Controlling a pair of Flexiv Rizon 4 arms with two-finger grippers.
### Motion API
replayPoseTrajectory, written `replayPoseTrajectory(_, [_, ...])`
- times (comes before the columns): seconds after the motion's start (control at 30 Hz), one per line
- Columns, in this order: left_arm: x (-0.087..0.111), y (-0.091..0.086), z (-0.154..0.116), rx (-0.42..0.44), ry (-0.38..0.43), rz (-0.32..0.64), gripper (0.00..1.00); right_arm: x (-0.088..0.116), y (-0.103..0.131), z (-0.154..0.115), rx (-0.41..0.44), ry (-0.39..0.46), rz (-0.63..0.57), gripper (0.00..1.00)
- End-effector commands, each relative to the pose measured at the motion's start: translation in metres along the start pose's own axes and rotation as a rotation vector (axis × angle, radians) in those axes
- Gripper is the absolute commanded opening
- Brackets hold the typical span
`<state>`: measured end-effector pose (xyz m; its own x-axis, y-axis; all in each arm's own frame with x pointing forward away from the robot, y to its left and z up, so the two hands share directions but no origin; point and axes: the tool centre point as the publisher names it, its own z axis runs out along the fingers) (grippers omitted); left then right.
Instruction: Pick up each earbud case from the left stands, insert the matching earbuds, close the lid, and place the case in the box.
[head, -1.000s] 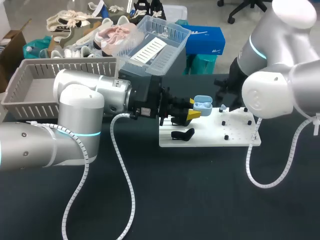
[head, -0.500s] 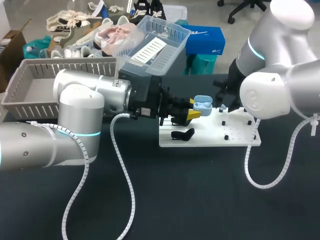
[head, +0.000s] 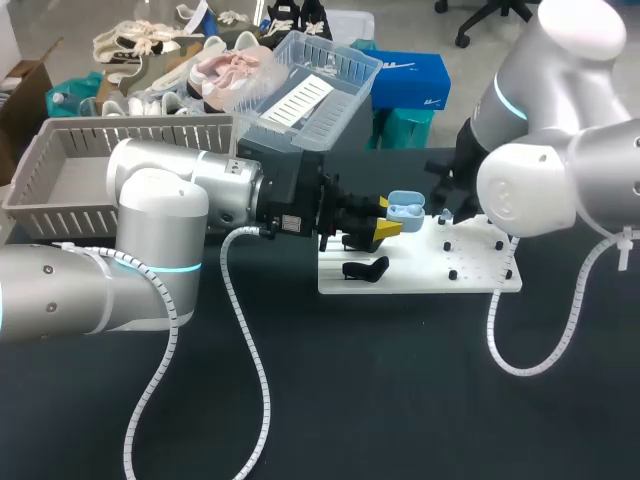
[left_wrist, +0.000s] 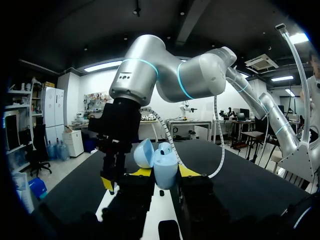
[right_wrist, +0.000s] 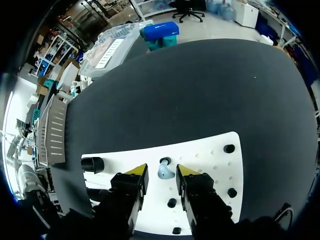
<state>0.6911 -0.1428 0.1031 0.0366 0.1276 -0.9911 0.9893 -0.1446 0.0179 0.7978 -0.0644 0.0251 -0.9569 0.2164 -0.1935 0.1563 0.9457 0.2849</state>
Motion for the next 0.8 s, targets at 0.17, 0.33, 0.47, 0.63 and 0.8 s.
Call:
replayPoseTrajectory(0.17, [-0.0001, -0.0003, 0.0002, -0.002, 0.002, 0.000, 0.00, -0.0027, -0.0005, 0.0025, -0.001, 0.008, -0.002, 0.30])
replayPoseTrajectory(0.33, [-0.0001, -0.0003, 0.0002, -0.002, 0.002, 0.000, 0.00, -0.0030, -0.0005, 0.0030, -0.003, 0.008, -0.002, 0.16])
replayPoseTrajectory(0.47, [-0.0001, -0.0003, 0.0002, -0.002, 0.002, 0.000, 0.00, -0.0030, 0.0002, 0.0030, -0.003, 0.009, -0.002, 0.11])
replayPoseTrajectory(0.63, [-0.0001, -0.0003, 0.0002, -0.002, 0.002, 0.000, 0.00, -0.0031, 0.0006, 0.0031, -0.004, 0.009, -0.003, 0.00])
replayPoseTrajectory(0.8, [-0.0001, -0.0003, 0.0002, -0.002, 0.002, 0.000, 0.00, -0.0038, 0.0007, 0.0023, -0.005, 0.007, 0.001, 0.00])
